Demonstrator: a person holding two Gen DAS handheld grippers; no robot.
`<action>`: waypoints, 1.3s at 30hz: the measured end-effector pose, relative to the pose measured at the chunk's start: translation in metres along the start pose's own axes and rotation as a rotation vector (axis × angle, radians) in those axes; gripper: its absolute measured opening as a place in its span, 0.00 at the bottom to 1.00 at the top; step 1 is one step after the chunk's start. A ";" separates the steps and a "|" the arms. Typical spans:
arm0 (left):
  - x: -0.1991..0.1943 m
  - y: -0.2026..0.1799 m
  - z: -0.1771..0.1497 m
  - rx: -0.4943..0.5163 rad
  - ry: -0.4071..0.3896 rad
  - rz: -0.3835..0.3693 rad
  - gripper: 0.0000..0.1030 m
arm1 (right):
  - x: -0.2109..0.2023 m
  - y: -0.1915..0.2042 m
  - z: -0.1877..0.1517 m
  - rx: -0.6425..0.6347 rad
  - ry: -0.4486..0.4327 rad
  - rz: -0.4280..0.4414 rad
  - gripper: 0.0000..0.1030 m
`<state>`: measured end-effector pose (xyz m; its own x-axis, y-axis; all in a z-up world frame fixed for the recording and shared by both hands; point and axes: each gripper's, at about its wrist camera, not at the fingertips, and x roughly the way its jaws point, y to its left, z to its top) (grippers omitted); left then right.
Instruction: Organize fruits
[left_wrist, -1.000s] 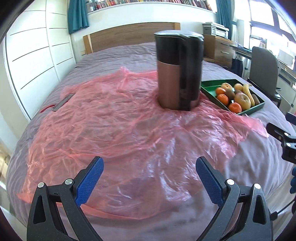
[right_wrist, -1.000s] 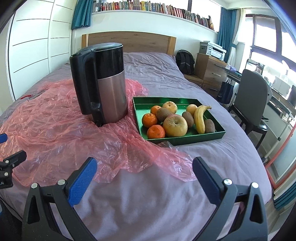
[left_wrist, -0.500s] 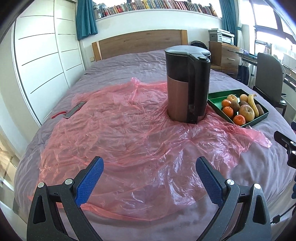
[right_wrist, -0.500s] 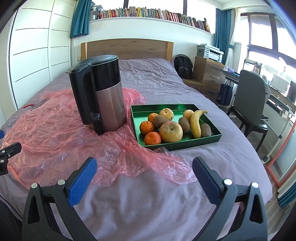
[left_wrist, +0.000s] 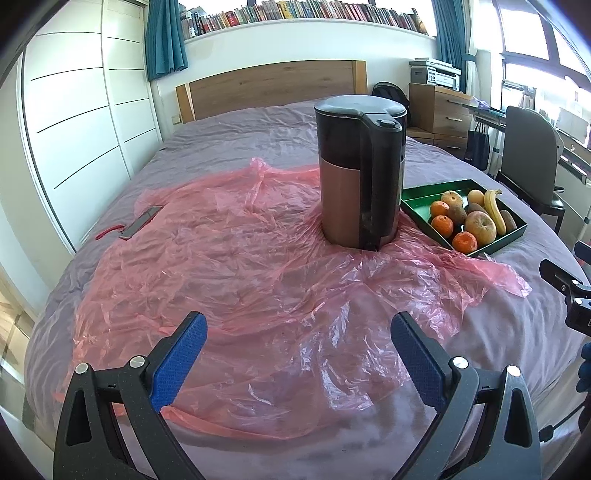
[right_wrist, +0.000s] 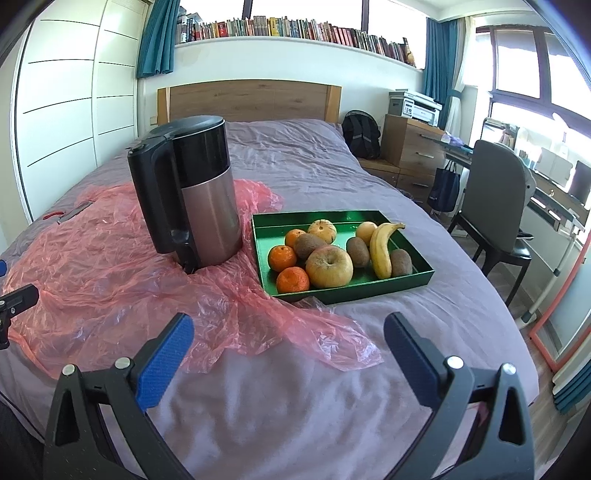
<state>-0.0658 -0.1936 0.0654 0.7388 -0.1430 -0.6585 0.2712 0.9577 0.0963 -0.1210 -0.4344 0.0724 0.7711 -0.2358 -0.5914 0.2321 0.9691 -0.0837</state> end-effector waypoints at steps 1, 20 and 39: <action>0.000 -0.001 0.000 0.001 0.001 -0.001 0.95 | 0.001 -0.001 0.000 0.003 0.002 -0.001 1.00; 0.008 -0.010 0.001 0.008 0.023 -0.039 0.95 | 0.010 -0.005 -0.005 0.010 0.015 -0.006 1.00; 0.014 -0.009 0.000 -0.004 0.039 -0.048 0.95 | 0.012 -0.010 -0.005 0.021 0.022 -0.016 1.00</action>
<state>-0.0577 -0.2040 0.0554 0.7001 -0.1793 -0.6912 0.3034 0.9510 0.0605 -0.1169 -0.4464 0.0621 0.7539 -0.2493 -0.6079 0.2567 0.9634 -0.0769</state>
